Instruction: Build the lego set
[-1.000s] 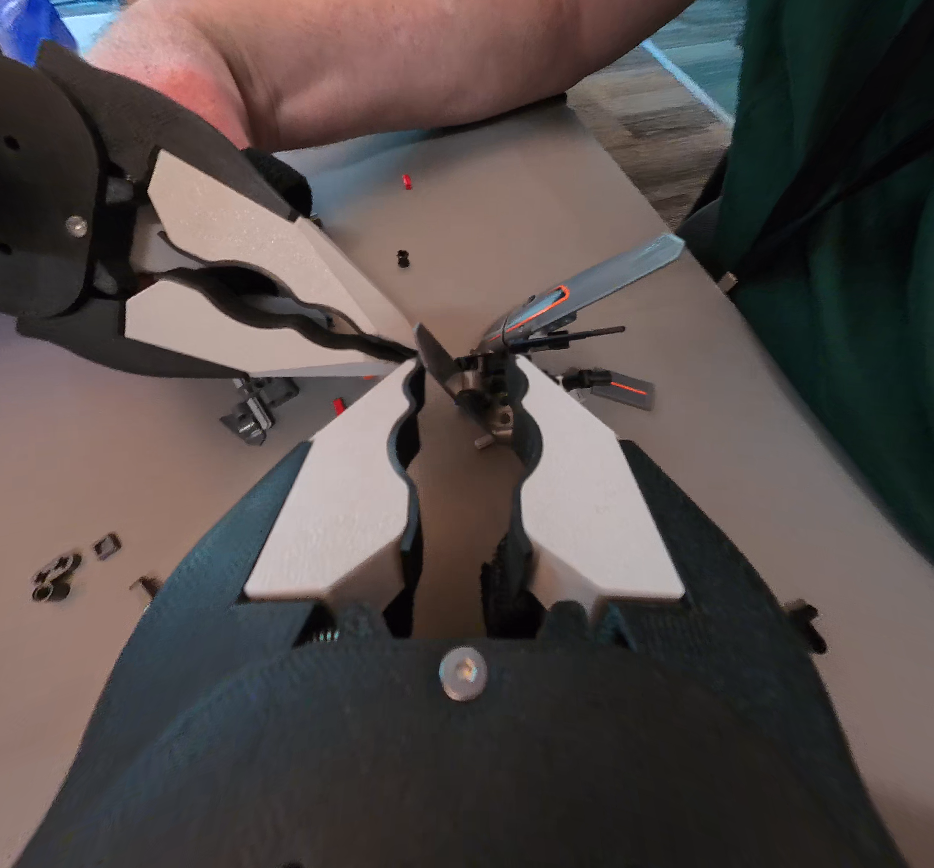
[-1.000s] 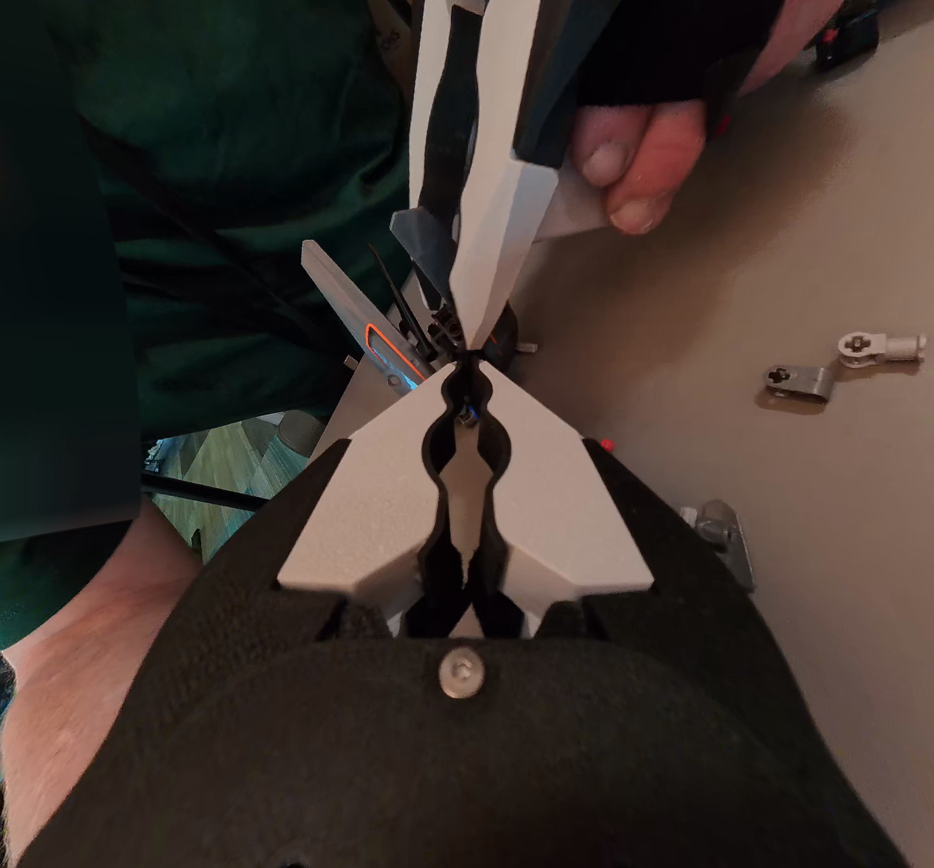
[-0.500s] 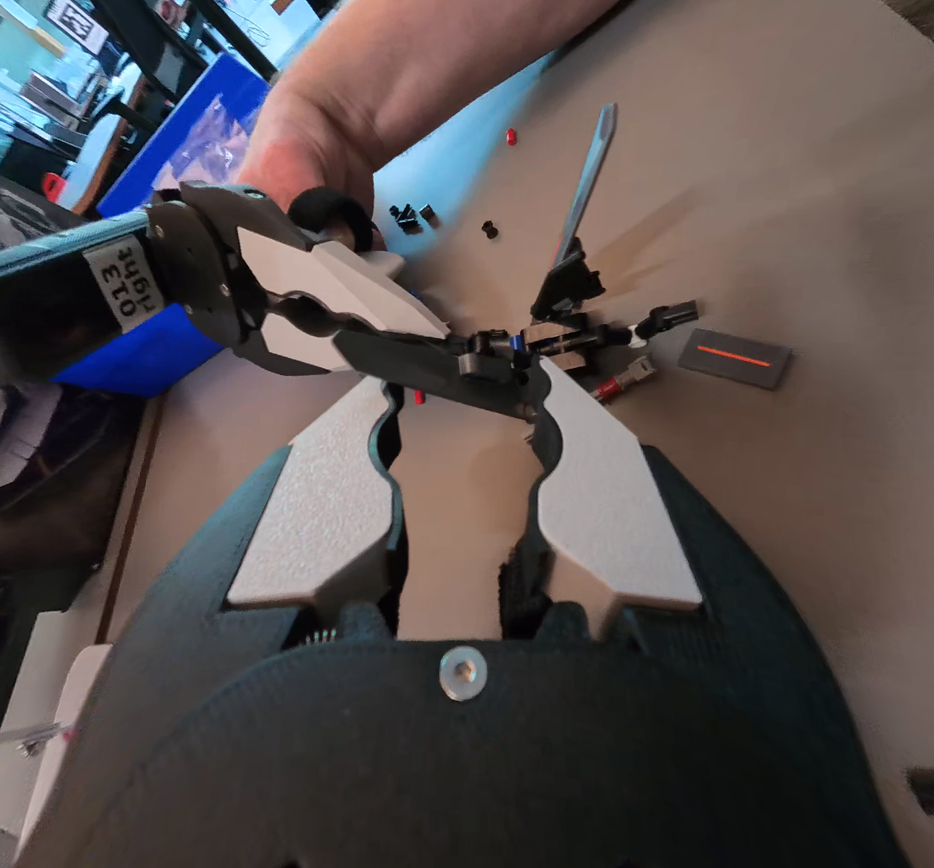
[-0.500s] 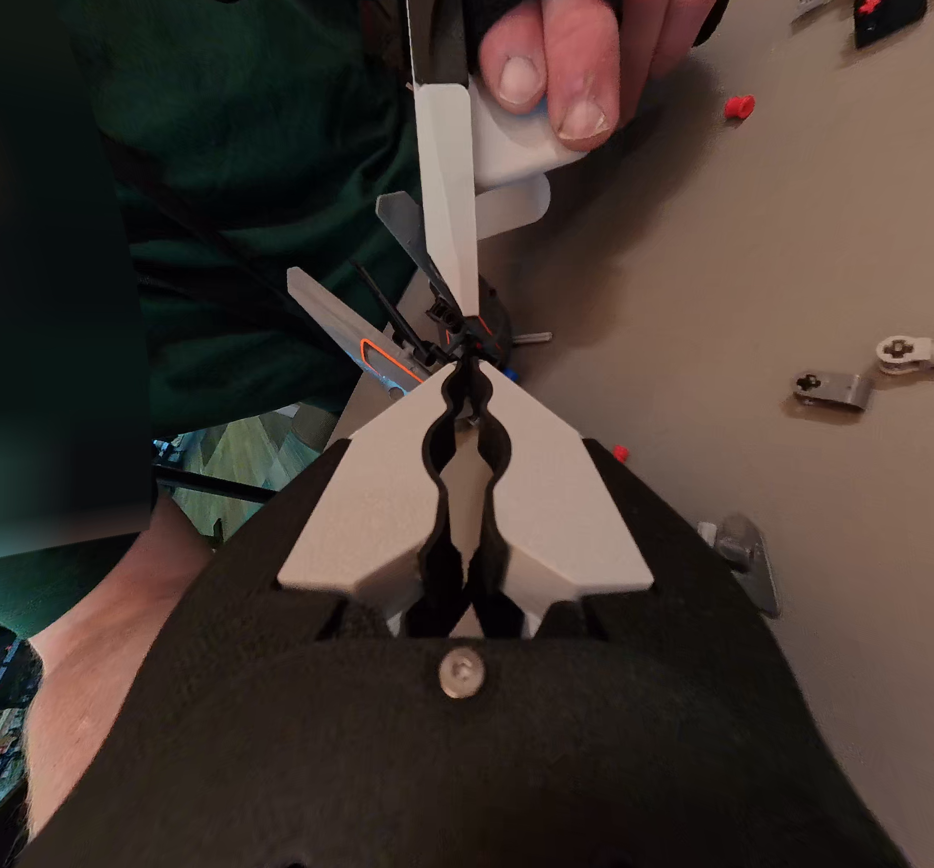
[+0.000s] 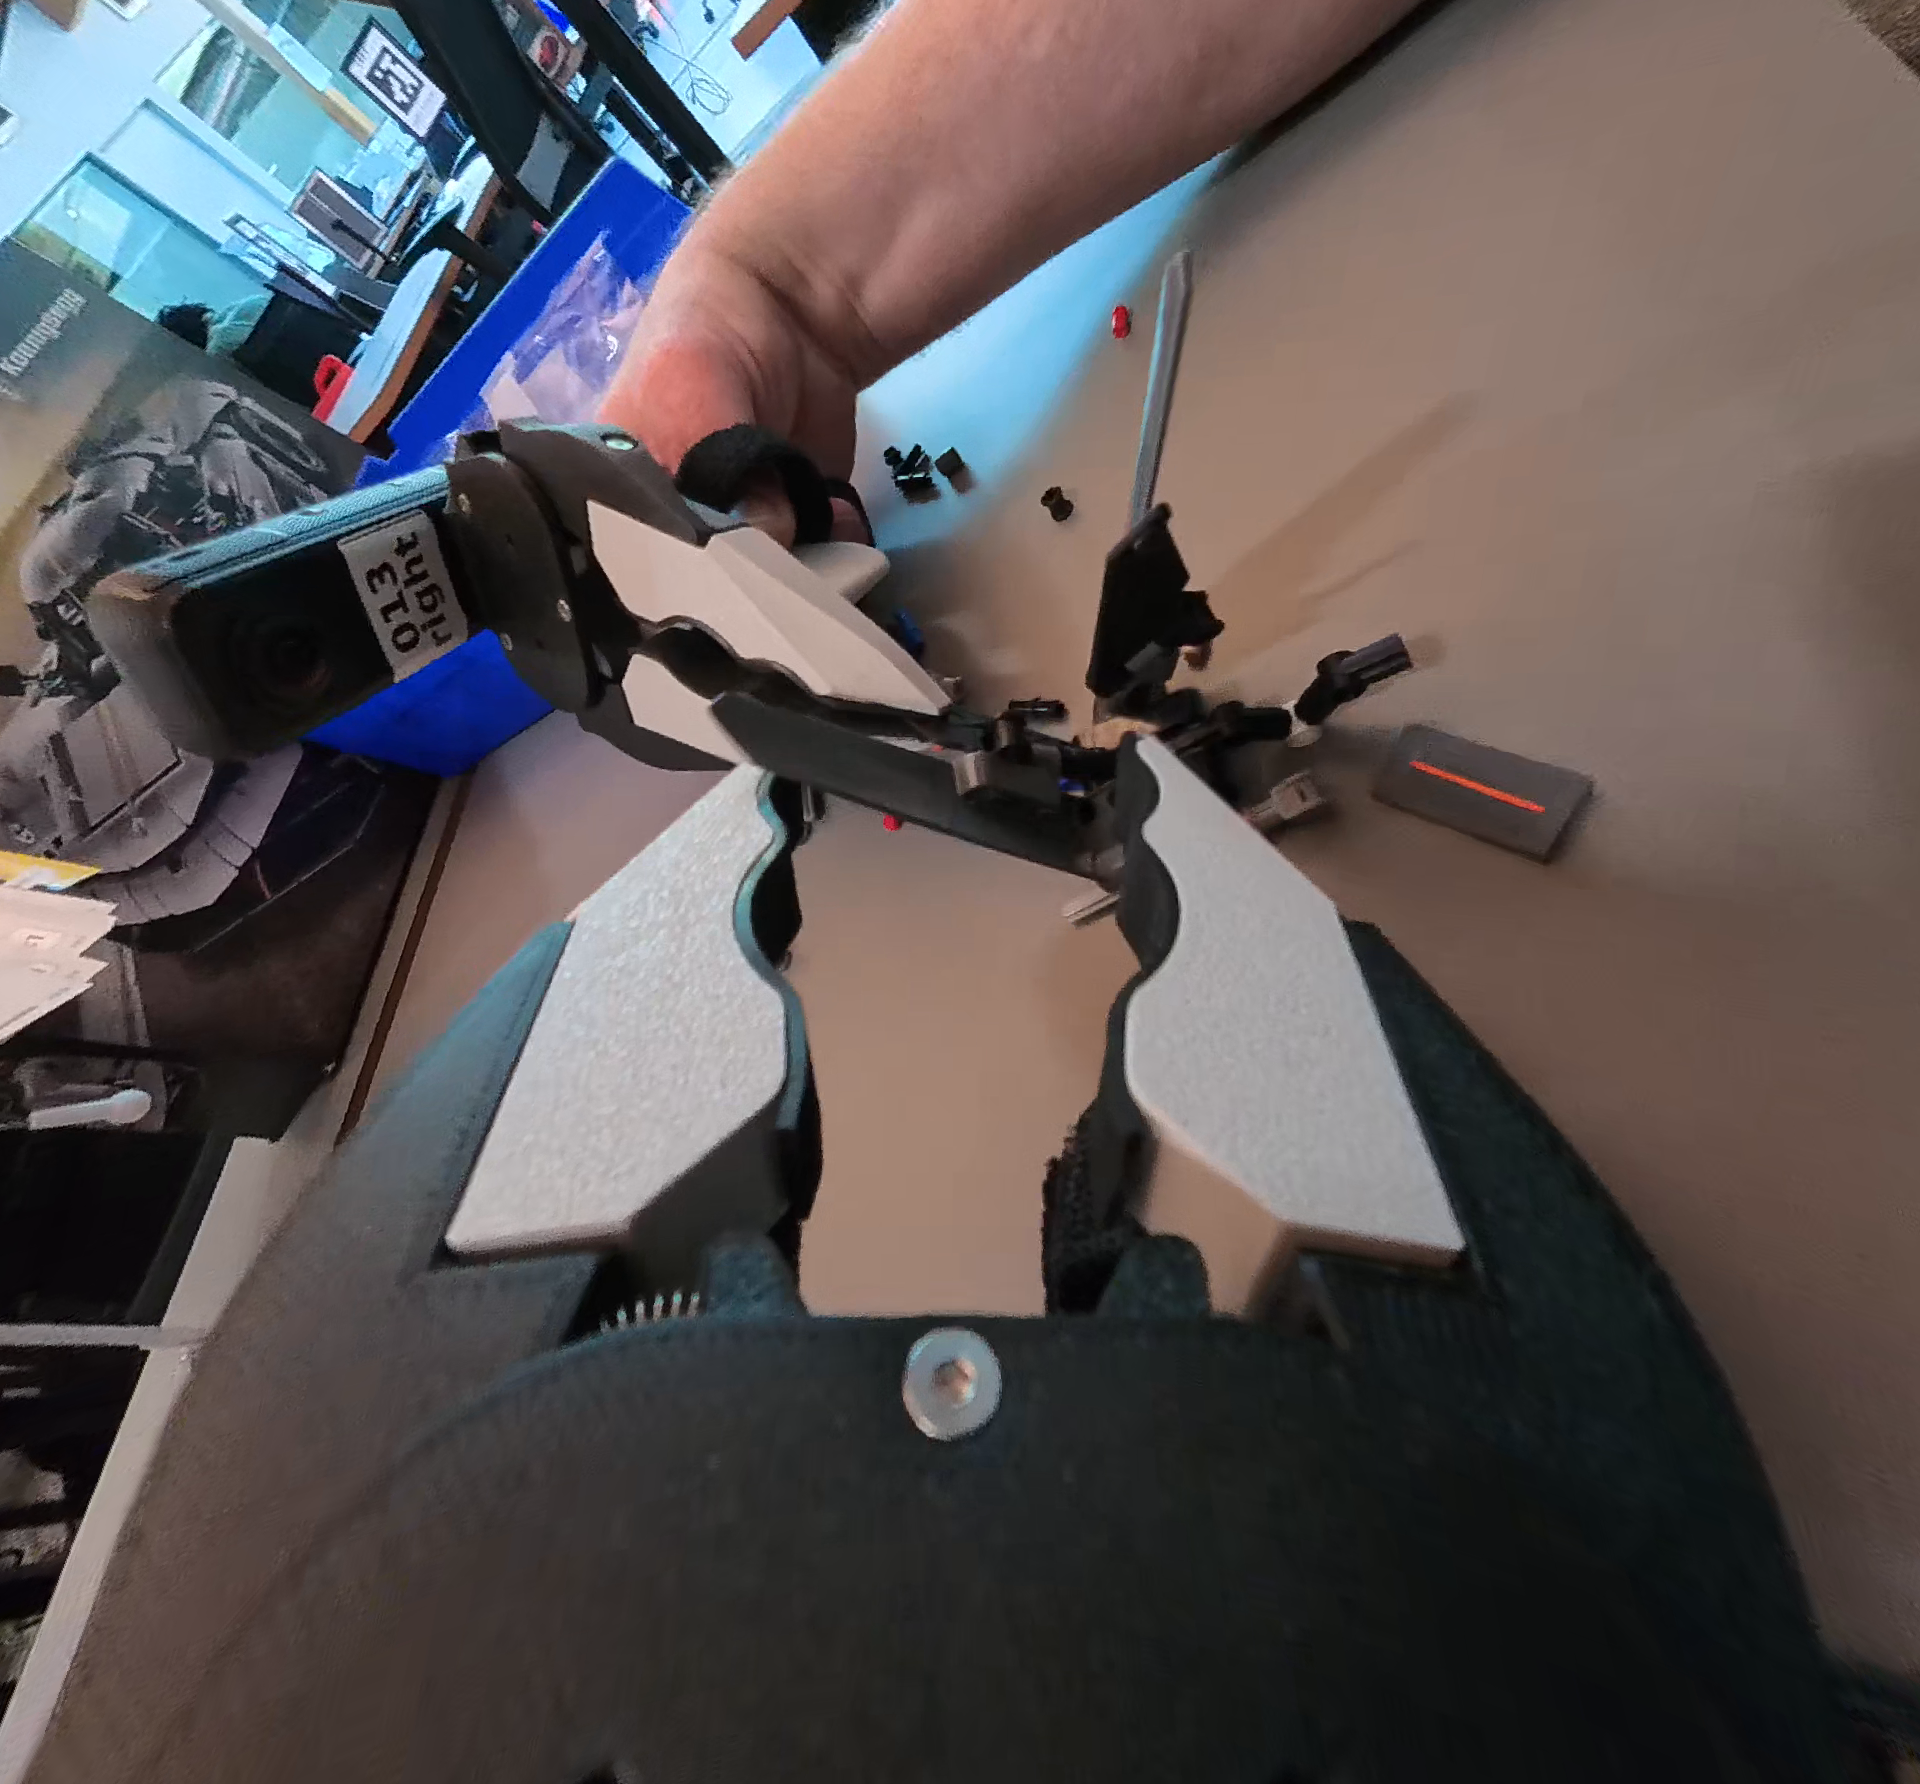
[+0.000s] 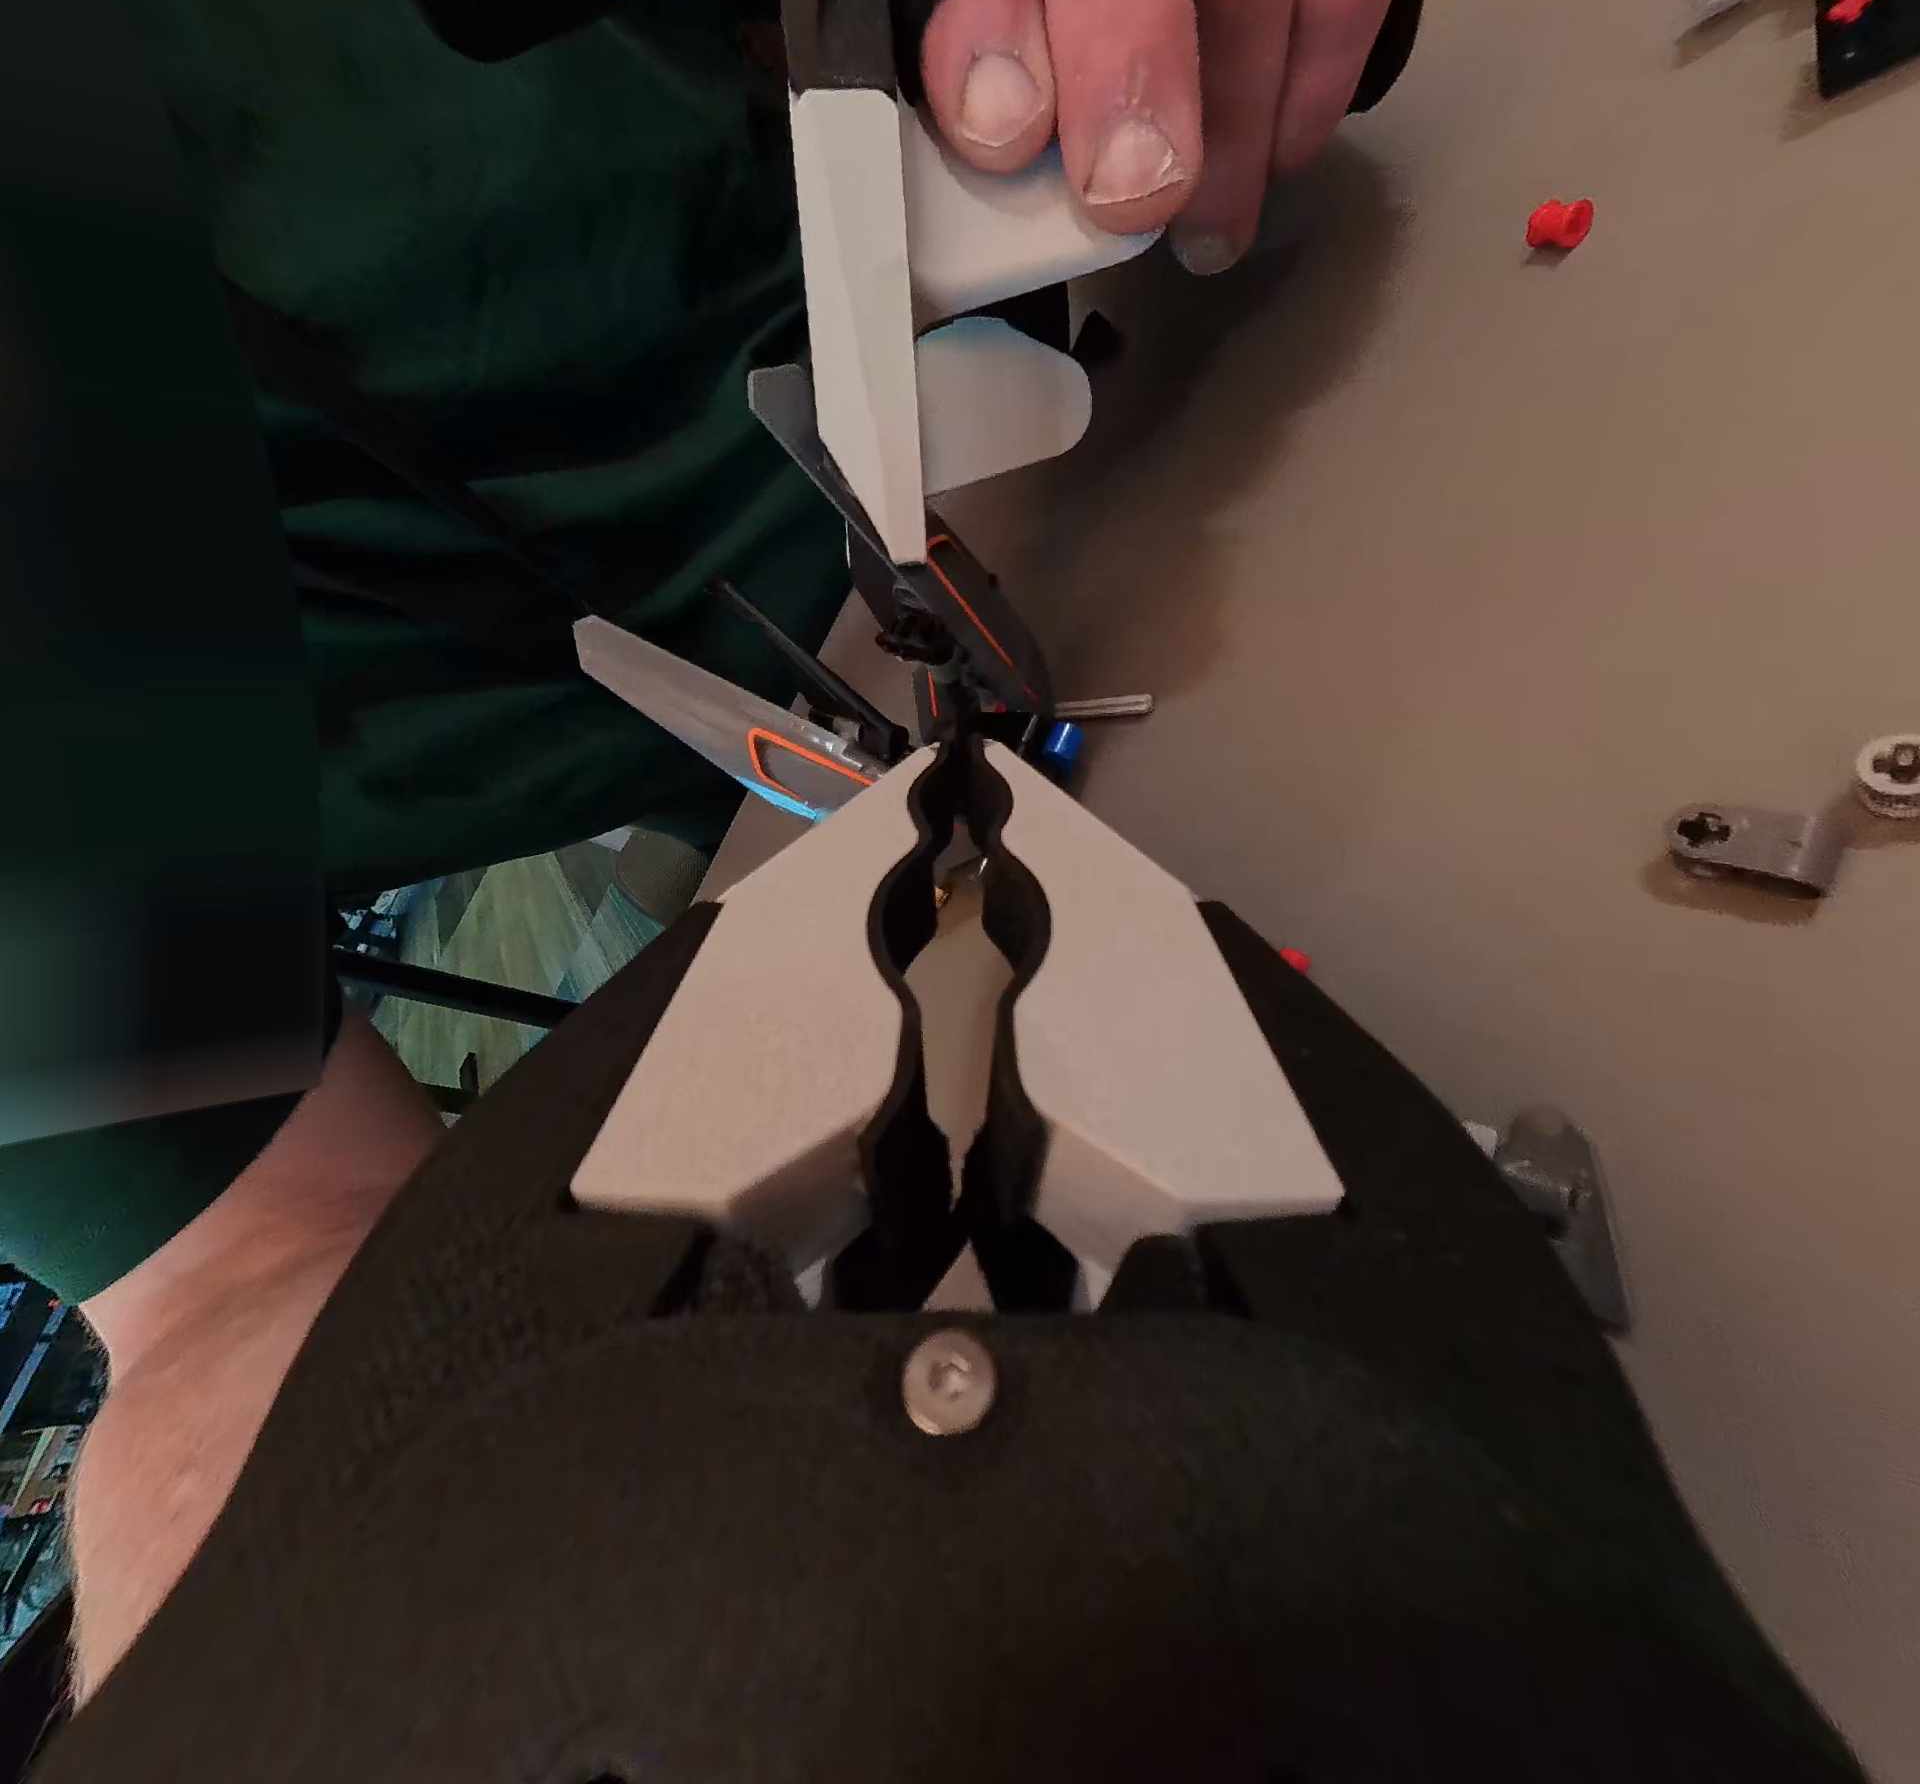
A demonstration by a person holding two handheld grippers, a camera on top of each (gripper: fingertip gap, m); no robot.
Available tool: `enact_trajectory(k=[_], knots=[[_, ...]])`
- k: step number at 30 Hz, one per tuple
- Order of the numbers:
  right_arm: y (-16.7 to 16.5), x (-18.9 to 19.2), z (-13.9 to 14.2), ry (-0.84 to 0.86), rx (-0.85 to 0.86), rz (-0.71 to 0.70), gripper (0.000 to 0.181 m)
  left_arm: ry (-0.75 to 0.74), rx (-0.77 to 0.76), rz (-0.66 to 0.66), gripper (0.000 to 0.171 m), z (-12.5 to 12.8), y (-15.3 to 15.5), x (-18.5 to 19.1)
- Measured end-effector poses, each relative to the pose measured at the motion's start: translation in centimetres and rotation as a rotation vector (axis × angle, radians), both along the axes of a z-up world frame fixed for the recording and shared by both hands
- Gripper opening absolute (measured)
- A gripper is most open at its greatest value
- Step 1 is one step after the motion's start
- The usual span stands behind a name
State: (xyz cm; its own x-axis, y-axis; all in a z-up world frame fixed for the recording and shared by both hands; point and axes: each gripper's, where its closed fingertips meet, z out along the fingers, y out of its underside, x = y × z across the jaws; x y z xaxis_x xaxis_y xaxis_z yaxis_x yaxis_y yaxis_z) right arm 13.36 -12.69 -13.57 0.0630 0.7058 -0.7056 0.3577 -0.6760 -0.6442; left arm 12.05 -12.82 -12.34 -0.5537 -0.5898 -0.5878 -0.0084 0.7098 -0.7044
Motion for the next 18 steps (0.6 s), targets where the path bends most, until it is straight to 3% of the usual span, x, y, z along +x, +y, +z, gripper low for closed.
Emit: enact_trajectory(k=[7,15,18], knots=[[-0.1,-0.1,0.0,-0.006,0.005,0.004,0.000,0.077,-0.062,-0.020,0.056,-0.8,-0.1,-0.5],[-0.2,-0.1,0.3,0.008,0.004,0.006,0.000,0.081,-0.162,0.199,0.065,0.5,2.1,-1.8],[-0.4,-0.1,0.2,-0.007,0.006,0.007,0.000,0.074,-0.261,0.315,0.052,1.0,2.2,-2.6]])
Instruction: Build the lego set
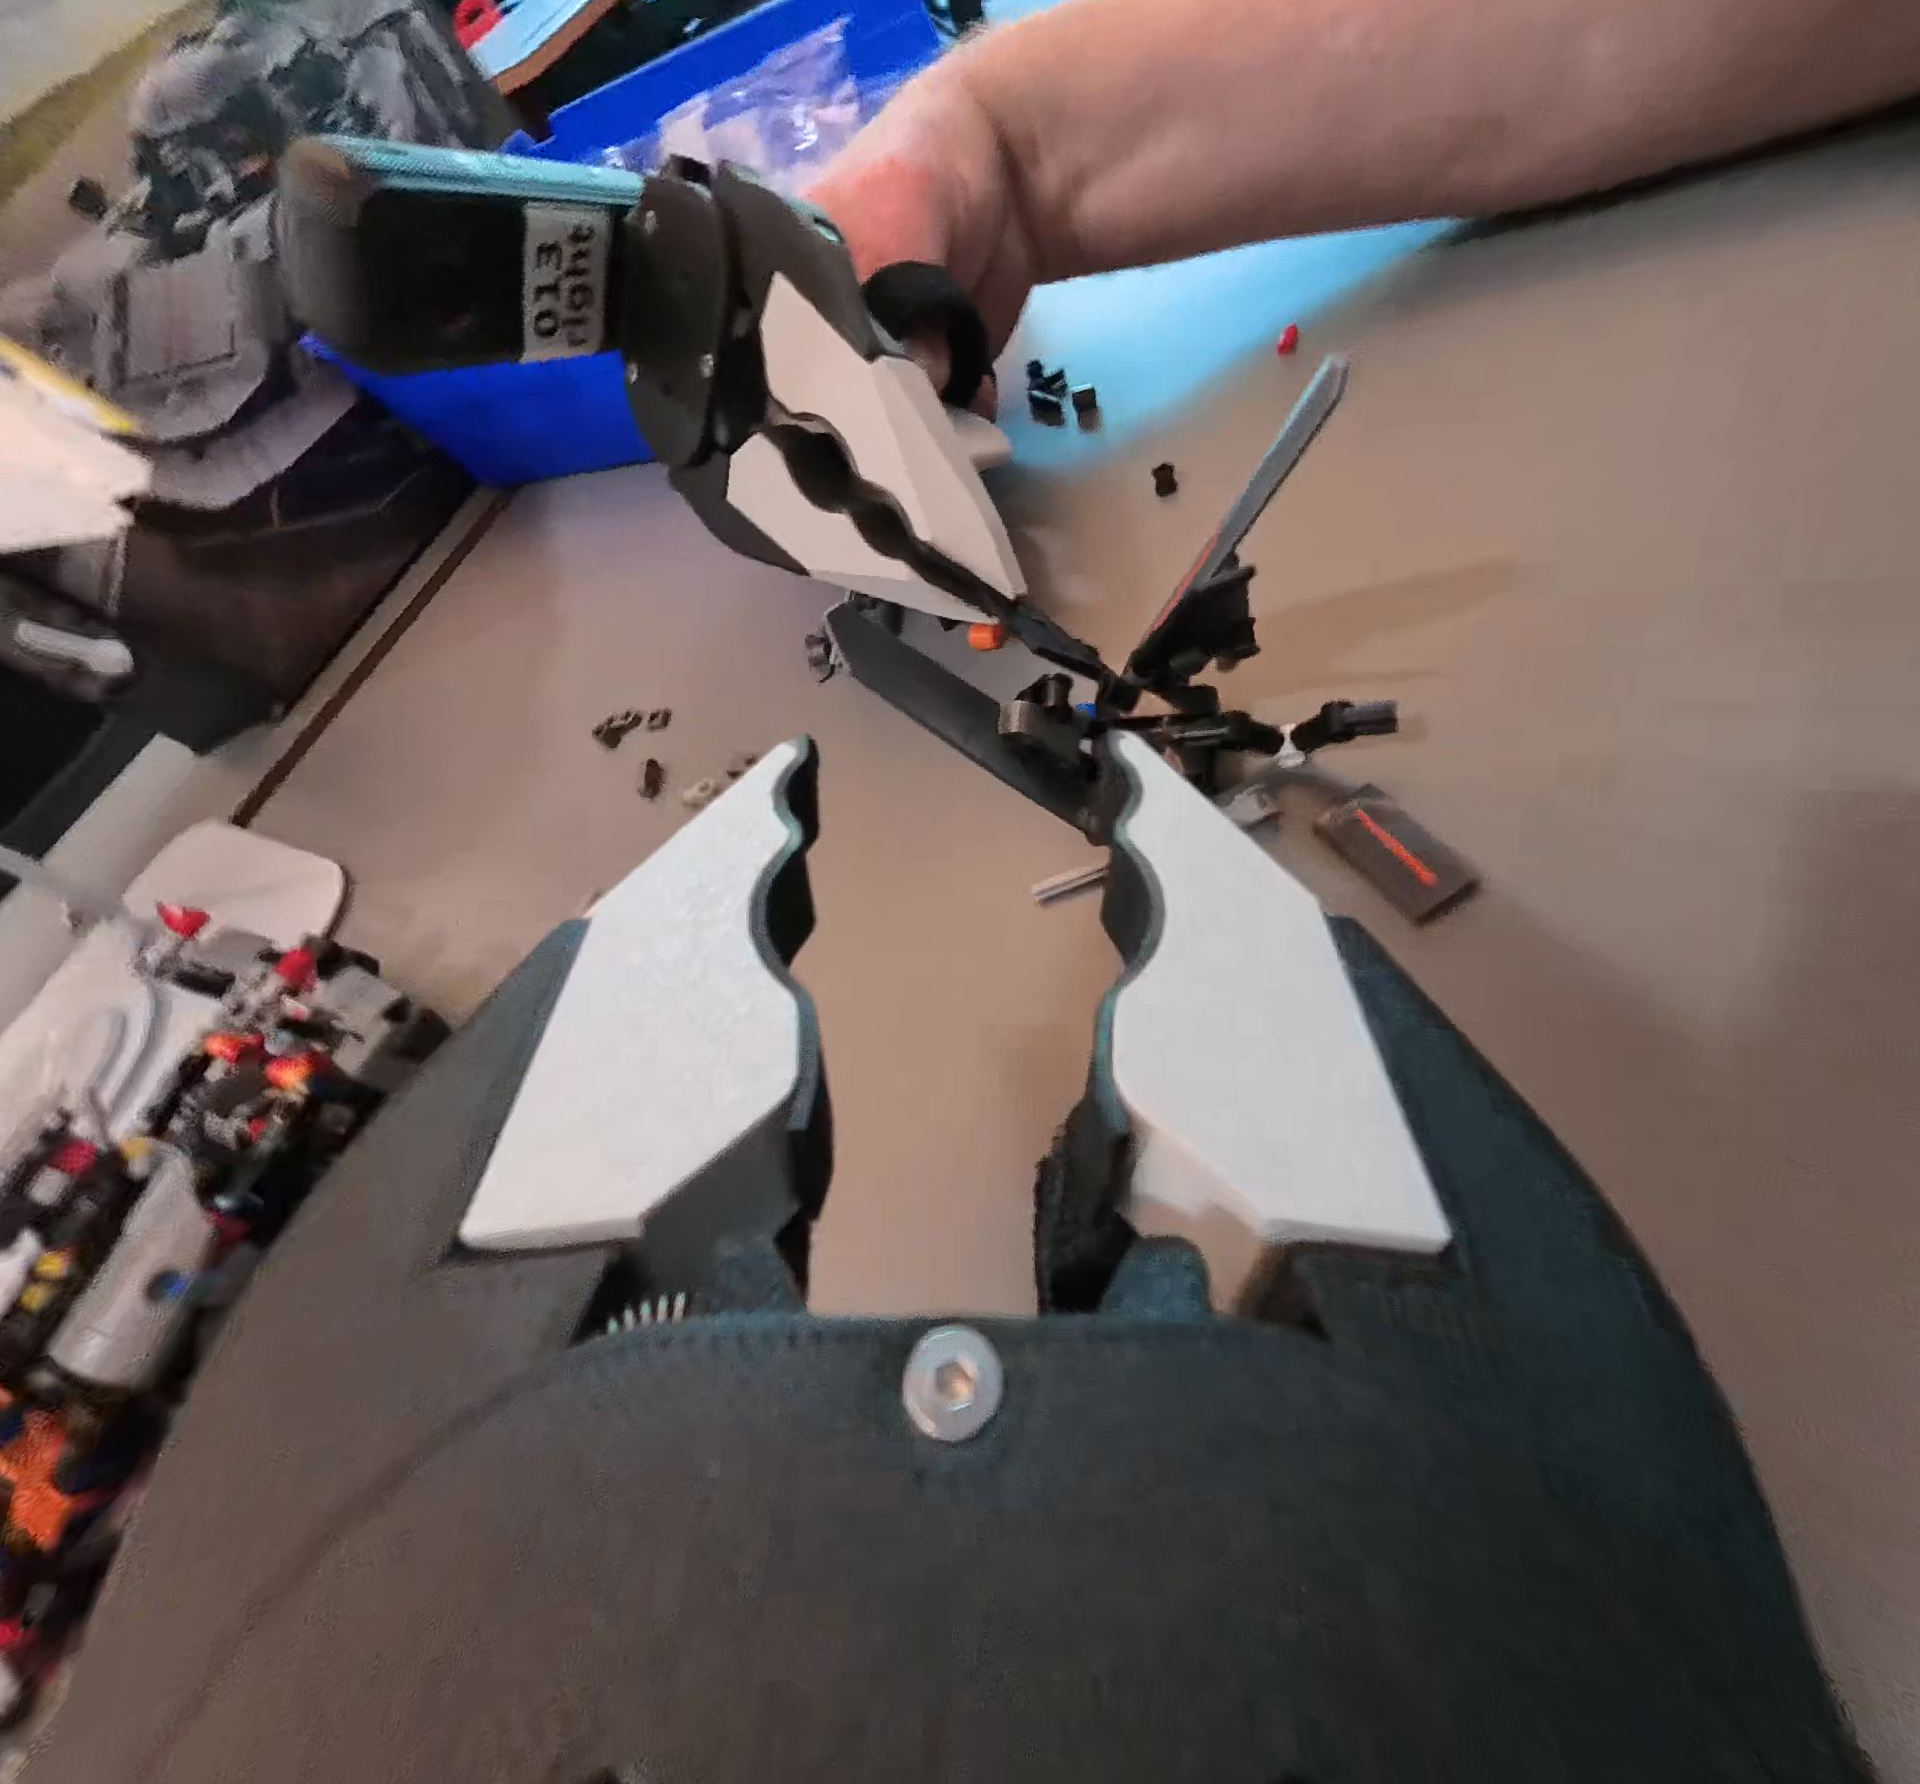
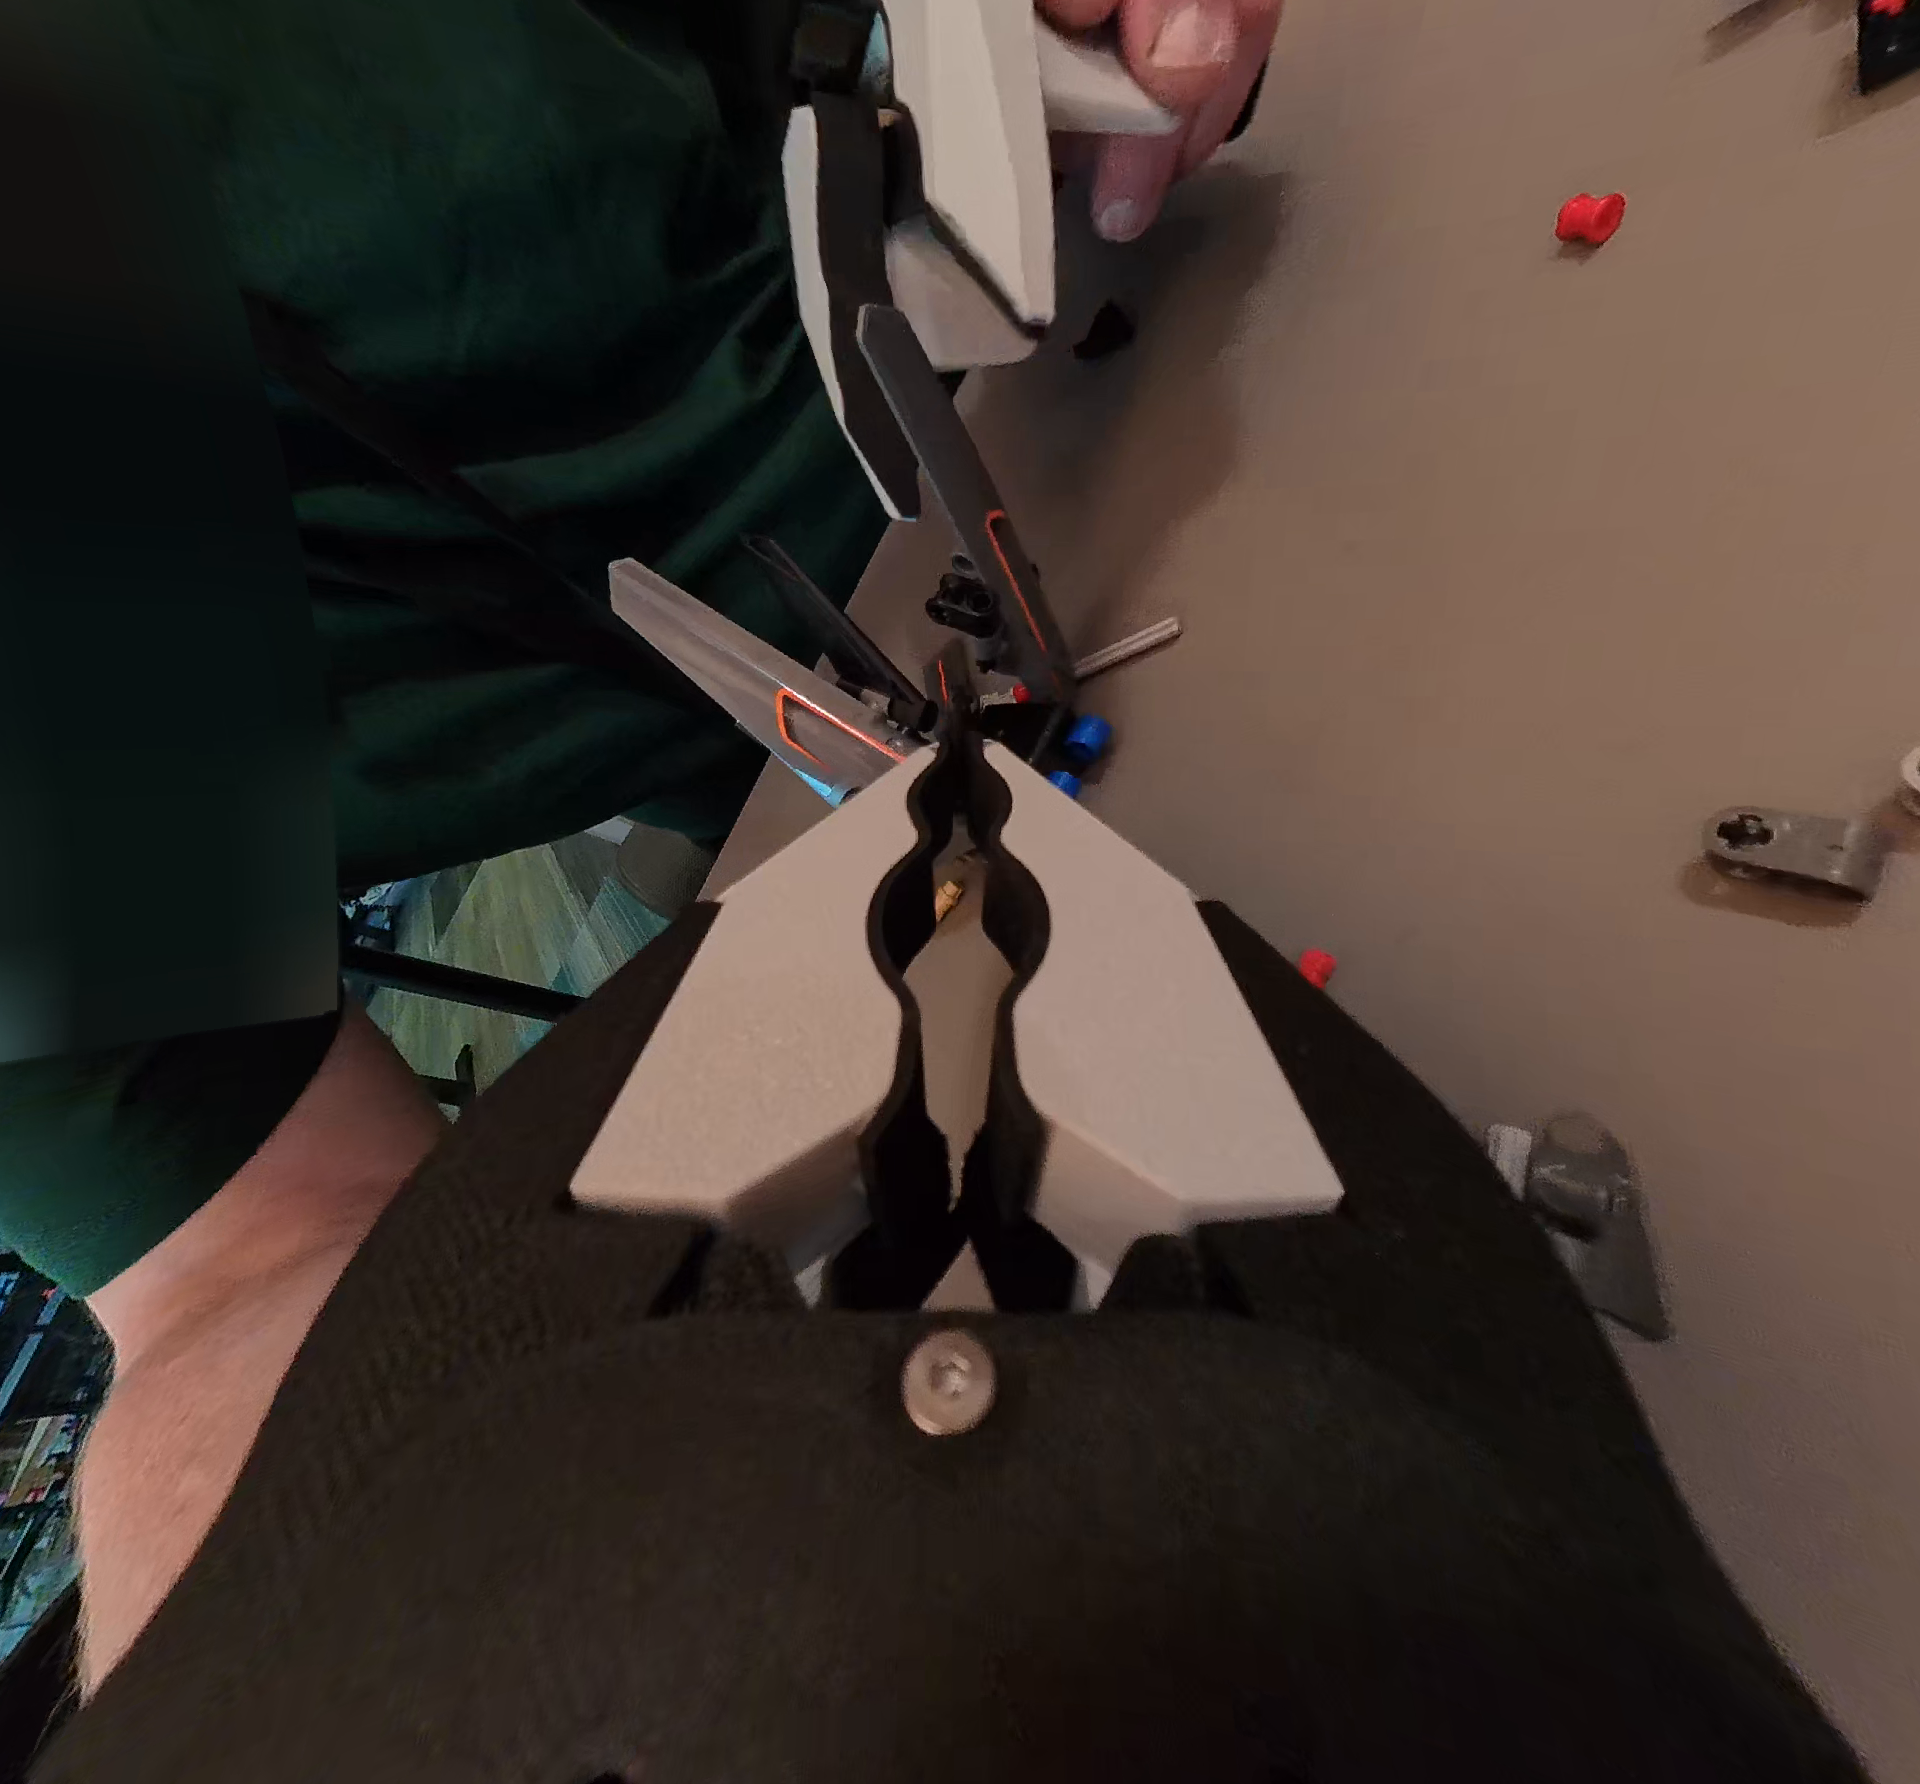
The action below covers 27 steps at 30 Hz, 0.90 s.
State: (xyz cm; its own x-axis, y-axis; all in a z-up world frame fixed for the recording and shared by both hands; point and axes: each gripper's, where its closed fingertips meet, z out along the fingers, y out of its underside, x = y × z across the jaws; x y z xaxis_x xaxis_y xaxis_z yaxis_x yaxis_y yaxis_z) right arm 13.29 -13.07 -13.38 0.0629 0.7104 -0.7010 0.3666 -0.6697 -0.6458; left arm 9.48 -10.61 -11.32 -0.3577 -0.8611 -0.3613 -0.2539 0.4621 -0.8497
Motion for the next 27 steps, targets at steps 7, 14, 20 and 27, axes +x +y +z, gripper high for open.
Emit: enact_trajectory(k=[7,14,20,27], knots=[[-0.4,-0.6,0.0,-0.020,0.009,0.016,0.000,0.117,-0.183,0.050,0.013,-1.1,0.3,1.2],[-0.4,-0.5,0.0,-0.012,0.011,0.009,0.000,0.191,-0.244,-0.097,0.002,-1.1,0.2,2.8],[-0.5,-0.6,0.1,-0.003,0.010,0.012,0.000,0.203,-0.178,-0.127,0.002,-1.1,1.5,5.4],[-0.3,0.3,0.5,0.002,0.024,-0.020,0.000,0.221,-0.259,-0.024,0.030,0.5,2.8,4.4]])
